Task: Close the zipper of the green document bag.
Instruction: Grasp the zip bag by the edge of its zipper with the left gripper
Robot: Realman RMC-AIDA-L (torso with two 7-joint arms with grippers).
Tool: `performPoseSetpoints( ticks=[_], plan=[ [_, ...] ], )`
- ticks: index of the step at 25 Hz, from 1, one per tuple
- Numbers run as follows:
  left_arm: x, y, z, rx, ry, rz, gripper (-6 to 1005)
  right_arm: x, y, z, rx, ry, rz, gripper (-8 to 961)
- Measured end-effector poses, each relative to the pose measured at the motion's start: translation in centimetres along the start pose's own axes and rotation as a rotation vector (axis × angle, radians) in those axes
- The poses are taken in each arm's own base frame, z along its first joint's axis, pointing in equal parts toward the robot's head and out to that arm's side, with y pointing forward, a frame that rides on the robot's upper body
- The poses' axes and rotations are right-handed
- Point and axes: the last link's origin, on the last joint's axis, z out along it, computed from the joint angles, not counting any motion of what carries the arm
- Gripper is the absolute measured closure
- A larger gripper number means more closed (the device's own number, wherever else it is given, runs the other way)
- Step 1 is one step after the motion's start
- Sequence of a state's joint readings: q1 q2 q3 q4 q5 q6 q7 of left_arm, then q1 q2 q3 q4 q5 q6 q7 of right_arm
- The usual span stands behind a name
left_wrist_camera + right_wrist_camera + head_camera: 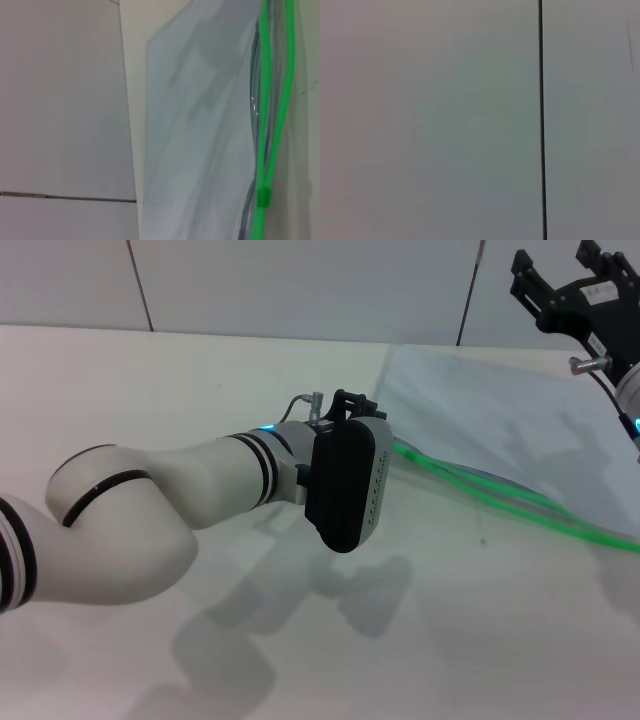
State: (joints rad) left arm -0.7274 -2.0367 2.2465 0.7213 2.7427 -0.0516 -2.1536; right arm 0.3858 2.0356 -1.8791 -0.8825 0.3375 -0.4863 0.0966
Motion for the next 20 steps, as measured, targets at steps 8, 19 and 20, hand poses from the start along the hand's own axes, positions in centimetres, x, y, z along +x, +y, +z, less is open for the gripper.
performPoseSetpoints(
  ticks=[8, 19, 20],
  plan=[
    [0.12, -0.13, 0.14, 0.000, 0.003, 0.009, 722, -0.02, 0.09, 0.04, -0.003, 0.000, -0.001, 162],
    [0.50, -0.04, 0.23, -0.005, 0.012, 0.020, 750, -0.01, 0.12, 0.05, -0.004, 0.000, -0.001, 162],
    [0.50, -0.04, 0.23, -0.005, 0.012, 0.020, 753, -0.02, 0.12, 0.05, -0.004, 0.000, -0.001, 162]
  ],
)
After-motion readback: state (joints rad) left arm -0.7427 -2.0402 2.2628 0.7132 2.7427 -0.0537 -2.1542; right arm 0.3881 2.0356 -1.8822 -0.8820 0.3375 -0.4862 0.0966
